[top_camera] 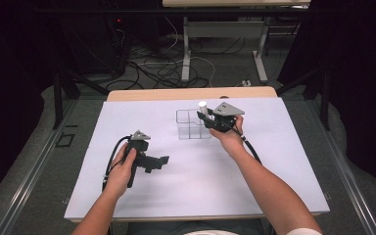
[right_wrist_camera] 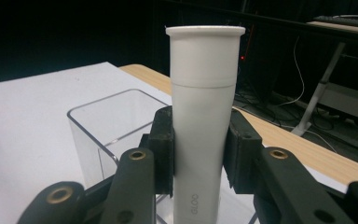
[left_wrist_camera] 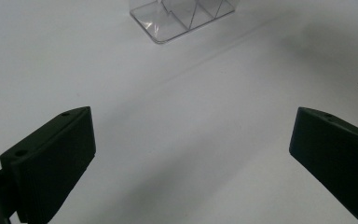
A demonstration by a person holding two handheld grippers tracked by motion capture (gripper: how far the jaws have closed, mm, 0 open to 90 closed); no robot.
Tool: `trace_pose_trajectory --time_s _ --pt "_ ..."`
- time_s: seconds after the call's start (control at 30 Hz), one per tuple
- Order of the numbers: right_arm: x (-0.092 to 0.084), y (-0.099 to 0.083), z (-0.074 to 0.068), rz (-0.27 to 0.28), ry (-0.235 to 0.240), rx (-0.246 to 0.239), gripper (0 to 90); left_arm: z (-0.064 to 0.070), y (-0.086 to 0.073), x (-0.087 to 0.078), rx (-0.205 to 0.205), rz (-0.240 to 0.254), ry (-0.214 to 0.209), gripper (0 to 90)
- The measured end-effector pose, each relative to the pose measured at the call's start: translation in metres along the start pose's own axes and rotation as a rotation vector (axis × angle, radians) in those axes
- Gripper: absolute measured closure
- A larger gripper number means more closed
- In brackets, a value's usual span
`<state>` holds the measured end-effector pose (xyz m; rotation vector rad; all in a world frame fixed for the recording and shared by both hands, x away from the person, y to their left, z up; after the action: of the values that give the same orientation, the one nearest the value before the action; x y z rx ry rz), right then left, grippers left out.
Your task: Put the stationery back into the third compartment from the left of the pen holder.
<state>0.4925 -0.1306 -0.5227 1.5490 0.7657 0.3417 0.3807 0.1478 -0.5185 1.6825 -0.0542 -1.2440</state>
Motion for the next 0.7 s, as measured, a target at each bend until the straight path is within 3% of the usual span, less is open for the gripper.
trace_pose_trajectory --time_s 0.1,0.47,0.63,0.7 --pt "0.0016 -0.0022 0.0006 0.002 0.002 0.004 67.7 -0.0006 0.0000 -0.0002 0.020 -0.010 0.004 0.3" --pt "0.0019 -0.0045 0.0001 -0.016 -0.004 0.005 67.3 0.0004 -0.0002 0.0014 0.021 -0.010 -0.005 0.3" --pt "0.0008 -0.0031 0.0004 -0.018 -0.003 0.011 57.5 0.0004 -0.0003 0.0013 0.022 -0.011 -0.006 0.3" --pt "-0.0002 -0.0021 0.0007 -0.022 -0.011 -0.007 52.3 0.0003 -0.0004 0.0013 0.022 -0.012 -0.006 0.3"
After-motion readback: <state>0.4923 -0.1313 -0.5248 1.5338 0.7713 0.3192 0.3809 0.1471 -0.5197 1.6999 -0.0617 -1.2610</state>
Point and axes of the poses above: each handheld gripper's, and its own axes: x roughly forward along the jaws, y roughly out of its top, z roughly to its right, the point moved 2 cm from there along x, roughly forward along the jaws, and after that the axes turned 13 degrees about x, right-handed, at the moved point
